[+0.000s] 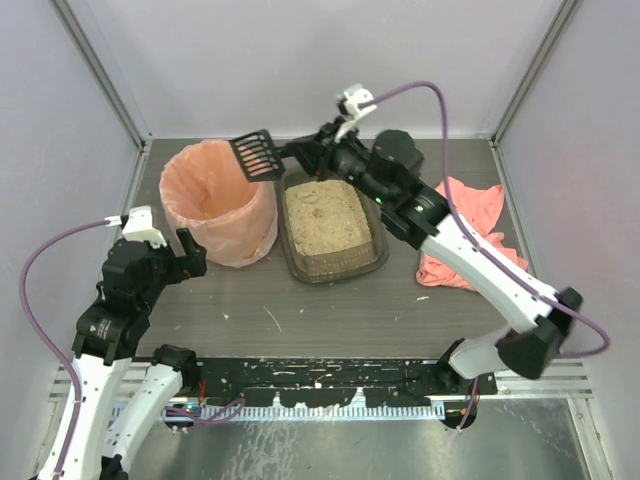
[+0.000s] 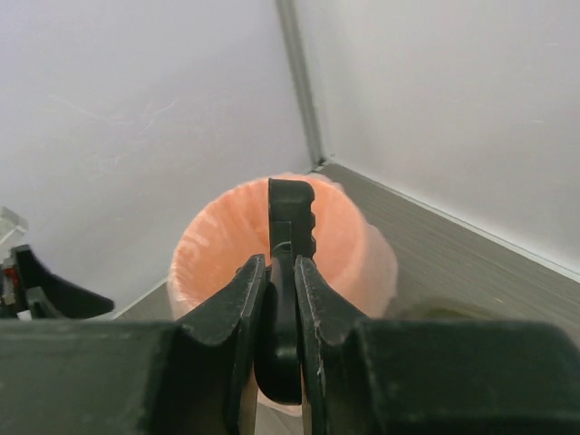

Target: Clean the litter box

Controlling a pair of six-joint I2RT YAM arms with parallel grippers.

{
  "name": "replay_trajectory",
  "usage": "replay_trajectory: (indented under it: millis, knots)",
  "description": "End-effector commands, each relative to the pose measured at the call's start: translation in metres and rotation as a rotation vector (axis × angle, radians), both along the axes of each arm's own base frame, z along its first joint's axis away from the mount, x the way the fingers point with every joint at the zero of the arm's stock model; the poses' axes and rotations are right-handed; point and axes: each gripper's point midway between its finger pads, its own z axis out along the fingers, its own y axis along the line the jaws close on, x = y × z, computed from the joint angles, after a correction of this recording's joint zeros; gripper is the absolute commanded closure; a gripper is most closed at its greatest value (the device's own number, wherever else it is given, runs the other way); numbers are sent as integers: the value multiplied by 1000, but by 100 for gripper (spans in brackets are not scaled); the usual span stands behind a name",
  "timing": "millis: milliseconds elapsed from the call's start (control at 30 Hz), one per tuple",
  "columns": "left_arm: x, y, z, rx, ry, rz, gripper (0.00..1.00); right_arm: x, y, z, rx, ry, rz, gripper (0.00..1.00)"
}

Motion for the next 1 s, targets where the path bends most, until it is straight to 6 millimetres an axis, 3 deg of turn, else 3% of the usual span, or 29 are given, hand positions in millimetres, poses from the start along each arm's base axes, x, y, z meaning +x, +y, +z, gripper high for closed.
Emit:
replay_trajectory:
  millis: [0, 133, 267, 400, 533, 800, 967]
  knots:
    - [3, 1, 15, -21, -67, 16, 2, 1, -76, 19, 78, -41, -237, 99]
    - [4, 2, 15, -20, -66, 17, 2, 5, -132, -9, 40, 6, -406, 99]
    - [4, 1, 14, -19, -63, 16, 2, 15, -162, -48, -68, 69, -524, 99]
    - [4, -1, 13, -22, -59, 5, 2, 34, -163, -93, -215, 162, -554, 99]
    - [4, -6, 15, -31, -64, -28, 2, 54, -156, -124, -306, 229, -548, 99]
    - [3, -8, 17, -37, -82, -40, 2, 105, -132, -174, -473, 346, -497, 99]
    - [5, -12, 15, -41, -69, -57, 2, 135, -131, -181, -495, 376, -505, 99]
